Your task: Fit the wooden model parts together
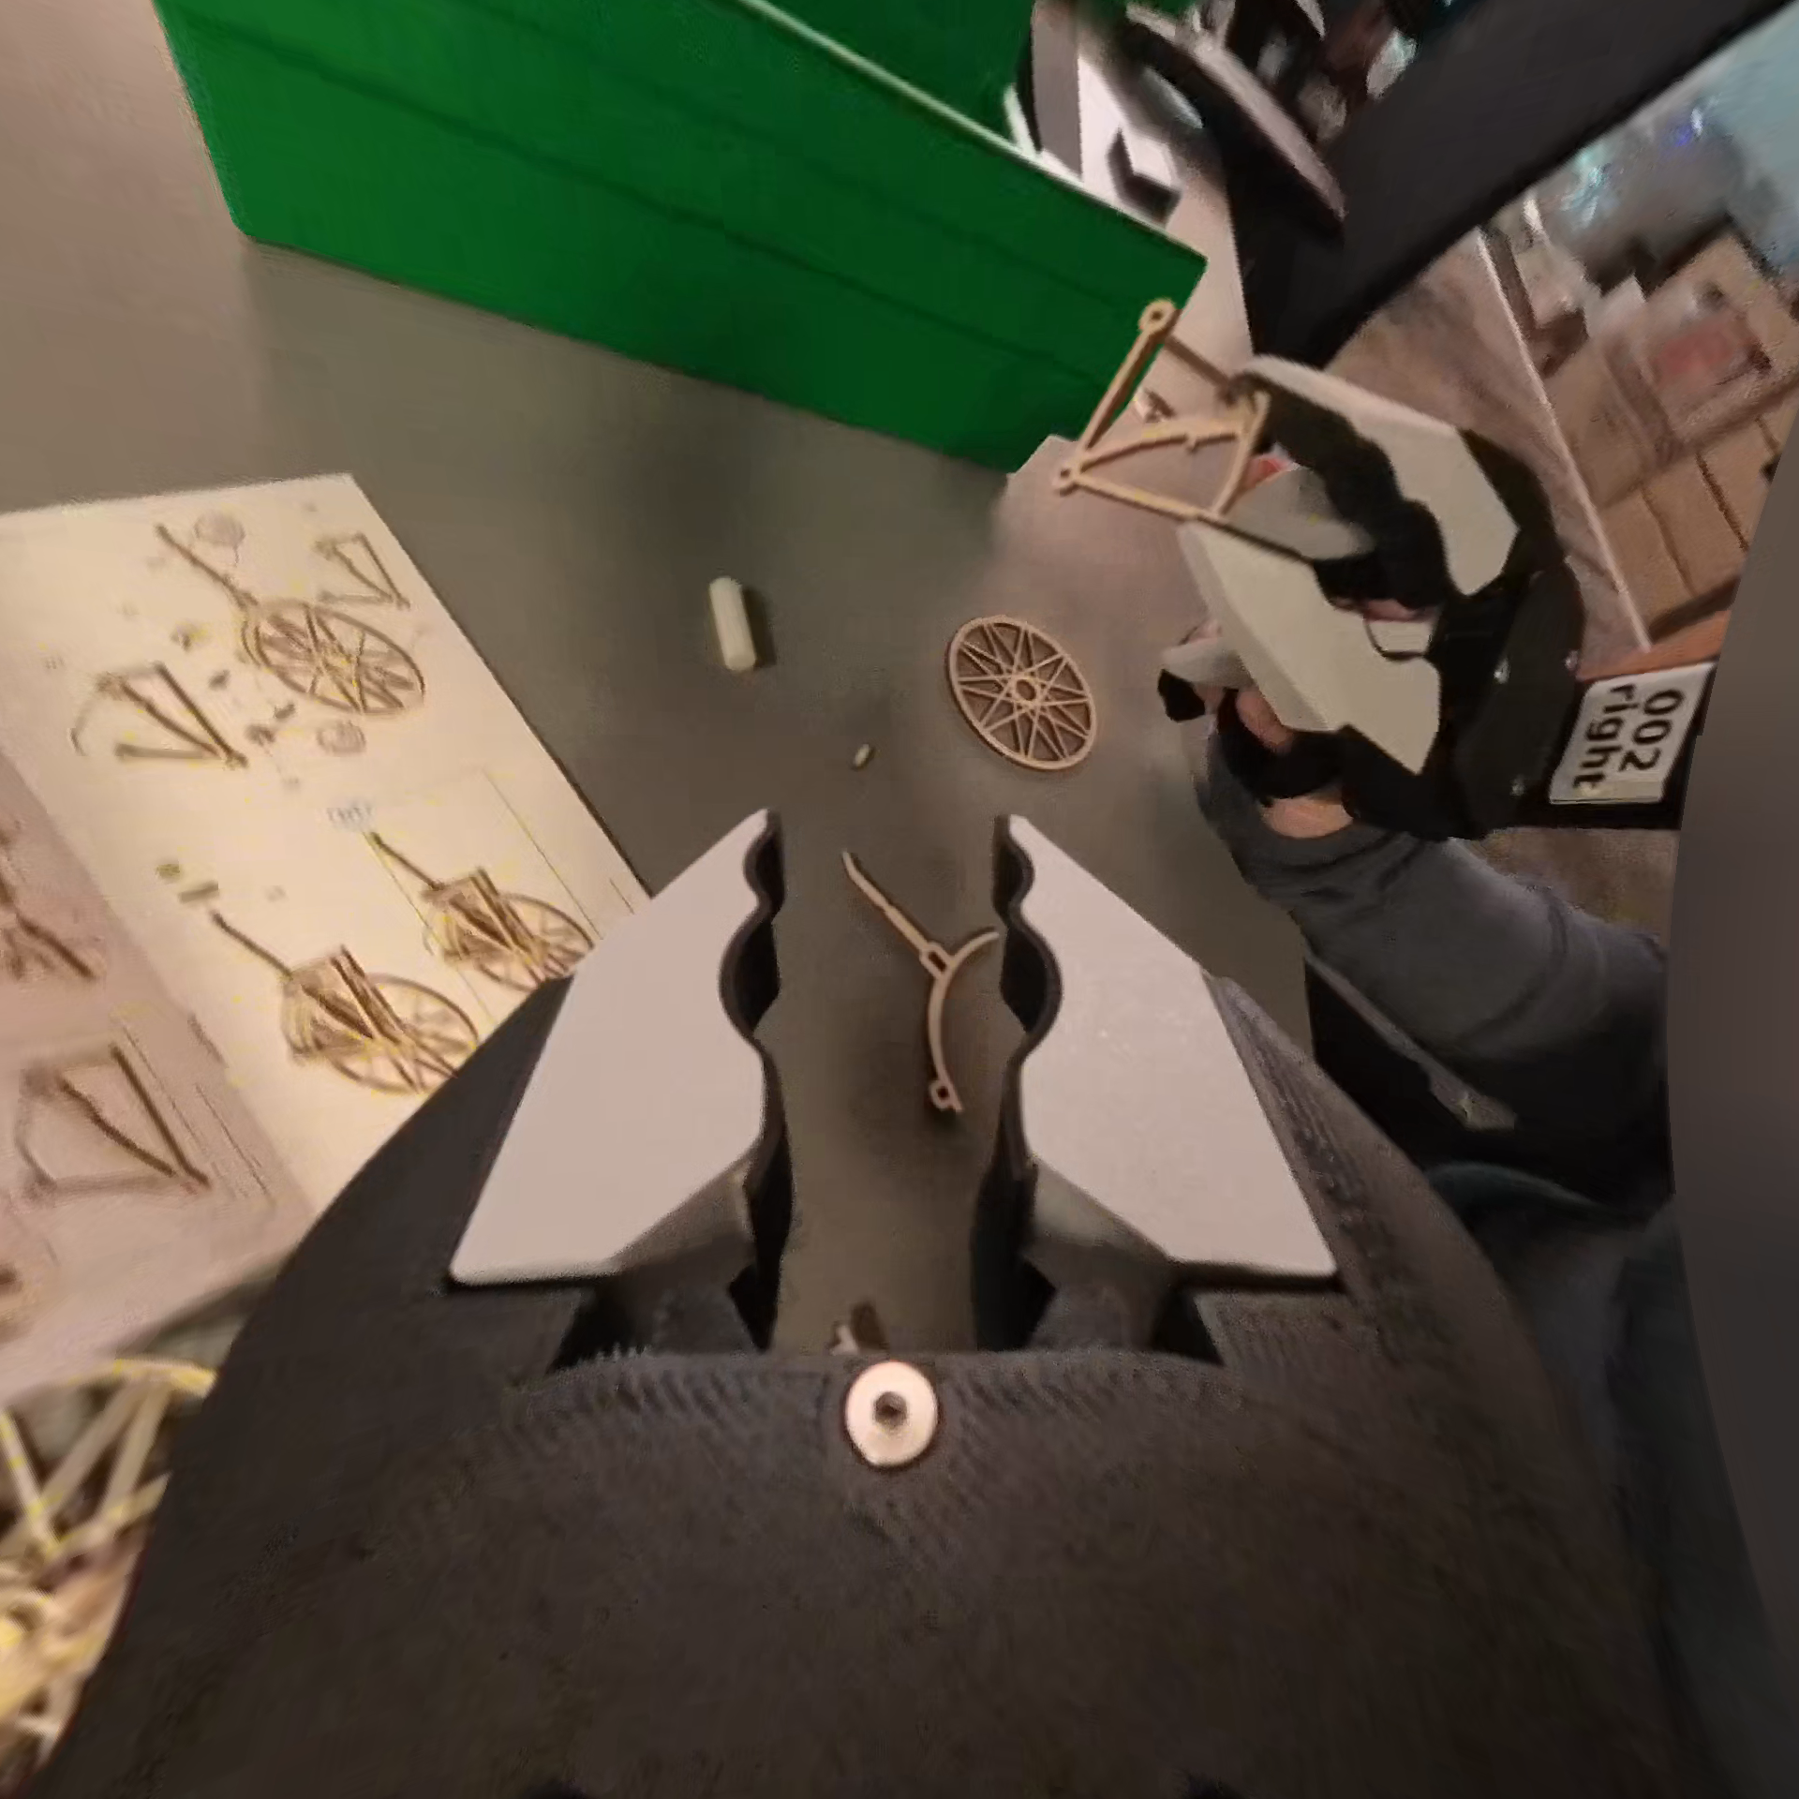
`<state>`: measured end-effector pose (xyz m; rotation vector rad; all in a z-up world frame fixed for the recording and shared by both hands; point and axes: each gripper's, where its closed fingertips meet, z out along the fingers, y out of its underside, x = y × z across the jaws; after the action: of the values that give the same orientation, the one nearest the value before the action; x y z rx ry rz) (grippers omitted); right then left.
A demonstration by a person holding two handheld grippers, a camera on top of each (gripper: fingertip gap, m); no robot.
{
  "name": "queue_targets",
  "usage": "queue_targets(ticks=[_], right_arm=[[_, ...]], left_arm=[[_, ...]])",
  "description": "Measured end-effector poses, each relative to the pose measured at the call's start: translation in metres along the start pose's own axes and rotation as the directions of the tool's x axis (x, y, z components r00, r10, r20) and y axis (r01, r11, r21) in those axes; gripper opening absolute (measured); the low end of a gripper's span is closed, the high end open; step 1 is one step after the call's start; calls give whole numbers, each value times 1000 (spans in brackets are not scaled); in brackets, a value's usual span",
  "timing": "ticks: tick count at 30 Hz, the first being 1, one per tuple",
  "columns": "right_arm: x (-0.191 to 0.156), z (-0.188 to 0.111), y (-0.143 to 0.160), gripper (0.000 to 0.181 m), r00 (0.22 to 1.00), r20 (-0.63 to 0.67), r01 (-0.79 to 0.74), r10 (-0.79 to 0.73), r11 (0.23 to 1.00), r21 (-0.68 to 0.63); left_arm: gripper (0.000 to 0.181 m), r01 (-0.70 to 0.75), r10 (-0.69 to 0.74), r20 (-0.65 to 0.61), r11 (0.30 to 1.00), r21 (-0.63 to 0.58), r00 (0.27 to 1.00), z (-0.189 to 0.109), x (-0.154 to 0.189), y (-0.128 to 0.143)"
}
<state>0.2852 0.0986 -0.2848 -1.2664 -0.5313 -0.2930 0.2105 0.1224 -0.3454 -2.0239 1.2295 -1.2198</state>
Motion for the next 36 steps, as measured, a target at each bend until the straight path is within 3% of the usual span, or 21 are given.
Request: queue_targets(ticks=[2, 4, 6, 10, 14, 31, 34, 36], right_arm=[[-1, 0, -1, 27, 1000, 2, 11, -11, 1000, 2], [-2, 1, -1, 27, 1000, 6, 23, -23, 1000, 0], [-3, 1, 1, 27, 1000, 10, 25, -25, 1000, -7], [-6, 4, 5, 27, 999, 22, 37, -36, 999, -30], [-10, 6, 8, 27, 997, 33, 69, -68, 996, -49], [-11, 8, 11, 27, 996, 35, 88, -85, 994, -68], [-13, 5, 3, 27, 997, 60, 55, -54, 998, -18], [-23, -1, -14, 26, 983, 174, -79, 62, 993, 89]], left_arm=[[42, -39, 32, 46, 989, 142, 998, -6, 10, 5], [42, -167, 136, 123, 942, 291, 983, -16, 24, 4], [36, -284, 232, 185, 892, 351, 955, -21, 36, 7], [32, -398, 351, 190, 785, 474, 917, -24, 66, 6], [32, -431, 393, 179, 792, 432, 902, -13, 69, 17], [32, -433, 412, 150, 785, 443, 899, -15, 76, 21], [32, -440, 413, 162, 777, 450, 896, -16, 75, 20], [32, -453, 421, 177, 761, 465, 889, -19, 76, 18]])
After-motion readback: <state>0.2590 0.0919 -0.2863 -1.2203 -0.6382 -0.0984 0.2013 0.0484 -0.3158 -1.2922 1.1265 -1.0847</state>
